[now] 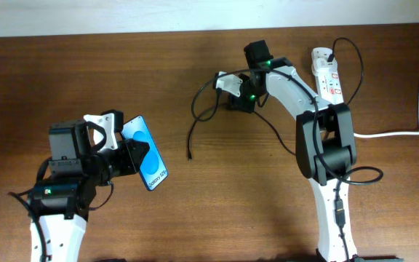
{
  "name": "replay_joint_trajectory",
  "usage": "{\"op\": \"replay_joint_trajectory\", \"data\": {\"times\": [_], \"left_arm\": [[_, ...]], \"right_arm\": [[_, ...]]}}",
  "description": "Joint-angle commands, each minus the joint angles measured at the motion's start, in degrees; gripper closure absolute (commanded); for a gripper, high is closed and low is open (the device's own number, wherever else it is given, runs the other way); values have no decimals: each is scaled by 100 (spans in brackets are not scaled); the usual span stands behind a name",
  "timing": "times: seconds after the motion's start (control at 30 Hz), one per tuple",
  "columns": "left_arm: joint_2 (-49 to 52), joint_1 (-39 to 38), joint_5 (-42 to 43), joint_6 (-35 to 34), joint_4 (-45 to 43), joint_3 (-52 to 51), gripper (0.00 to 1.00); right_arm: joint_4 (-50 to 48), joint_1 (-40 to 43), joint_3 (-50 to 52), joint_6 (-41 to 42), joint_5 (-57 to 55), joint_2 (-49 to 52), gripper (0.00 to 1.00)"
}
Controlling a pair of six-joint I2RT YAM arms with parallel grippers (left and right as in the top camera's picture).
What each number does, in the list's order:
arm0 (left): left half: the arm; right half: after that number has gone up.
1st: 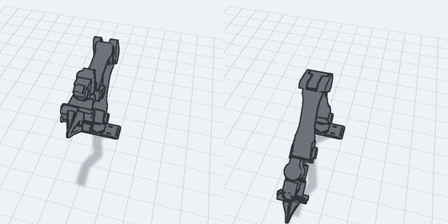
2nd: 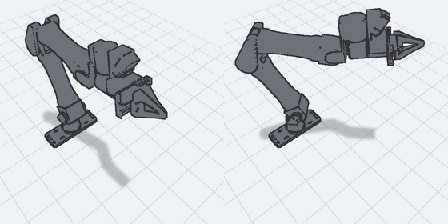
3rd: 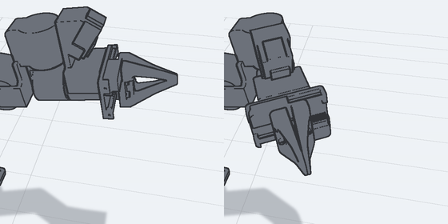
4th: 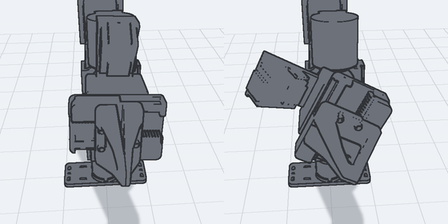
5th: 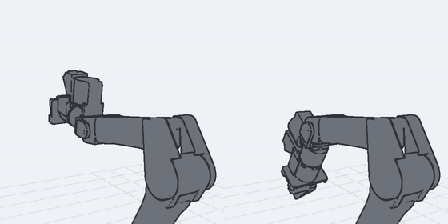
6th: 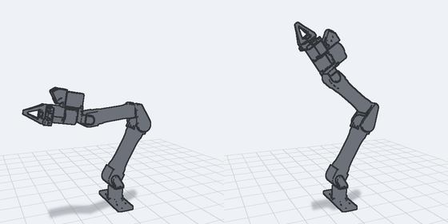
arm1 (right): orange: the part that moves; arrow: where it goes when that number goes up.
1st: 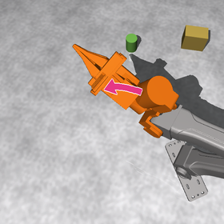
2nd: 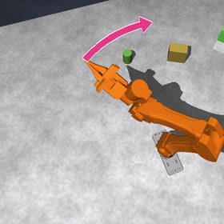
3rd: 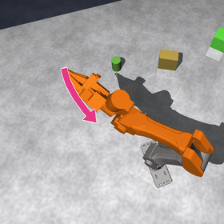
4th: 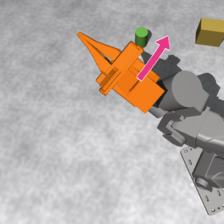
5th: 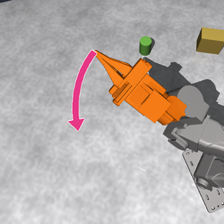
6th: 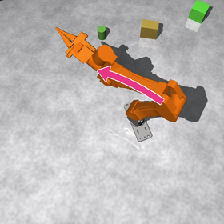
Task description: Plug charger to phone and switch on socket
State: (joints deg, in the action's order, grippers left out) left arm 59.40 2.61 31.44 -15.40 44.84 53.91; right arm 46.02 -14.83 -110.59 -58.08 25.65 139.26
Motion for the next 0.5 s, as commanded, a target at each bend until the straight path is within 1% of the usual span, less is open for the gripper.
{"op": "replay_joint_trajectory", "data": {"times": [0.0,0.07,0.13,0.23,0.3,0.33,0.4,0.47], "left_arm": [[-83,22,63,-155,-33,162,100],[-83,22,66,-170,-31,162,100],[-83,22,66,-170,-33,162,100],[-81,22,66,-170,-35,162,100],[-81,22,68,-170,-31,162,100],[-83,22,68,-170,-13,162,100],[-83,22,138,-170,-15,162,100],[-83,22,201,-170,-13,162,99]], "right_arm": [[402,24,267,138,-339,647,96],[411,24,267,236,-448,645,96],[319,31,267,1119,-887,645,96],[280,92,267,2855,-1526,645,96],[531,223,267,5324,-2041,645,96],[920,352,269,6367,-2039,645,96],[1495,481,269,7145,-2063,645,96],[2079,511,282,7528,-2380,645,96]]}}
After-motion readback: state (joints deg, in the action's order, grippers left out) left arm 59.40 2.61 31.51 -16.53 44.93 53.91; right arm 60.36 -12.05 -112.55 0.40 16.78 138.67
